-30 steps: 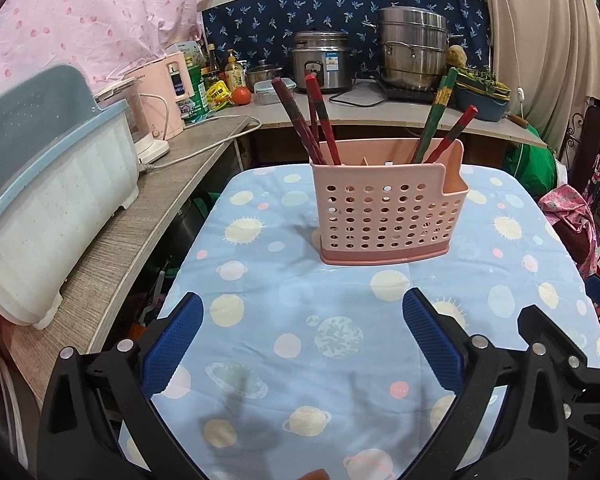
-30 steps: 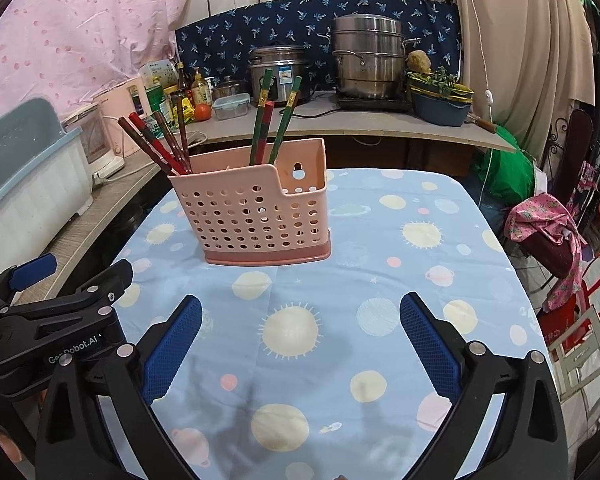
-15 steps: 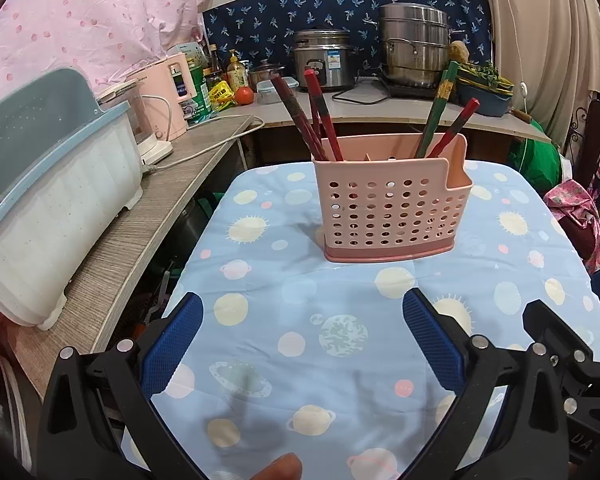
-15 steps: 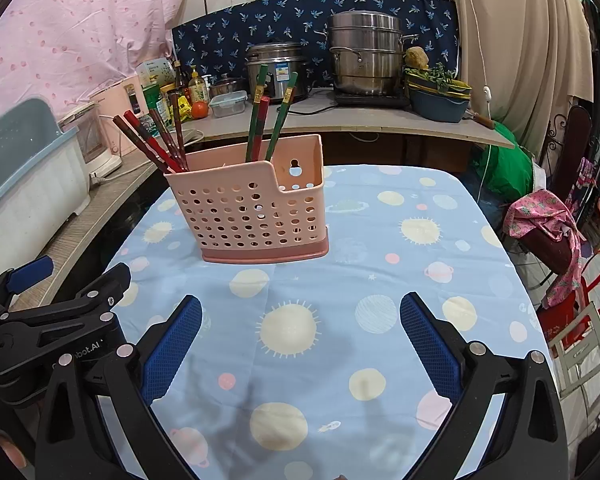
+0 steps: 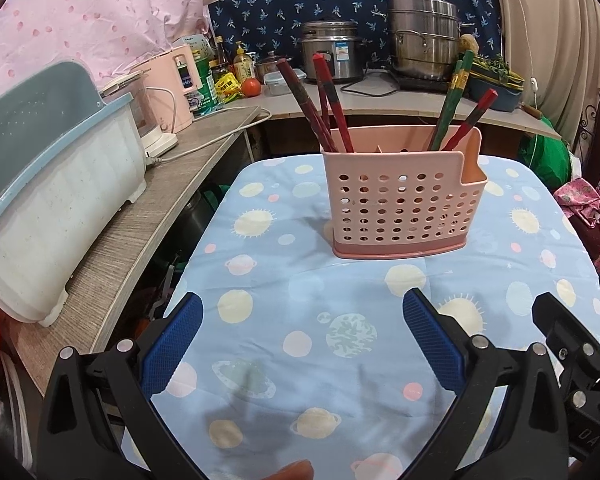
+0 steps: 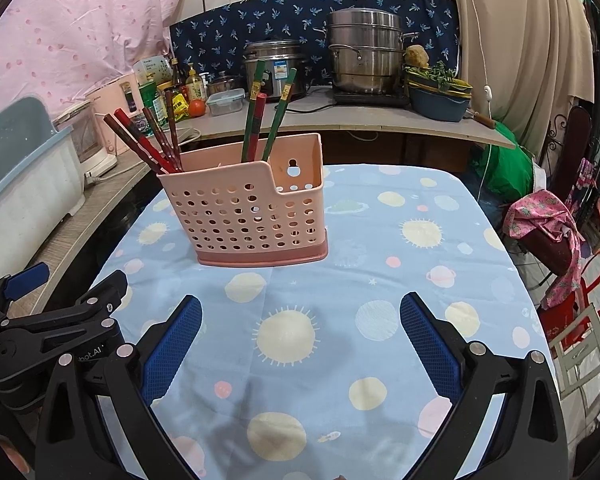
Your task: Organize utensils
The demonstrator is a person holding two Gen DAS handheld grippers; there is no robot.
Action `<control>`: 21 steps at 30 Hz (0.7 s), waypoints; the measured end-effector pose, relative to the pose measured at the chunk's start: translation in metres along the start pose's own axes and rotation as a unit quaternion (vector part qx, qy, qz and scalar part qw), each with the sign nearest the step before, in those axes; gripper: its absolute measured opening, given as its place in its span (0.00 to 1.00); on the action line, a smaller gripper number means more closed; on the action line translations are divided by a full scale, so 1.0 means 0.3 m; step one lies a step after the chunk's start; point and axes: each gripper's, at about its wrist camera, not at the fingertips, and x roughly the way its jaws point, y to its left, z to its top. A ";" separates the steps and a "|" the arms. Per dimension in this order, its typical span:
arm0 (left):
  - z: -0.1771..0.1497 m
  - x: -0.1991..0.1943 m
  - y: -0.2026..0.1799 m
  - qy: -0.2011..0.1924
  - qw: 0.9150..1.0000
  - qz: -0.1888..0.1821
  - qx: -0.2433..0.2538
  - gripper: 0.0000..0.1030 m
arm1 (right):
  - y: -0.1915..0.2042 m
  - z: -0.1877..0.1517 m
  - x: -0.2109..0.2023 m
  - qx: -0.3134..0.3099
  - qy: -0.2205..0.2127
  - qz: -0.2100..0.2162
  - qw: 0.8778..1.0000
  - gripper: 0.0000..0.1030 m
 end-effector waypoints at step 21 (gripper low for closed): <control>0.030 0.051 -0.020 0.010 1.000 0.007 0.000 0.93 | -0.003 0.042 0.070 0.001 0.006 0.001 1.000 0.93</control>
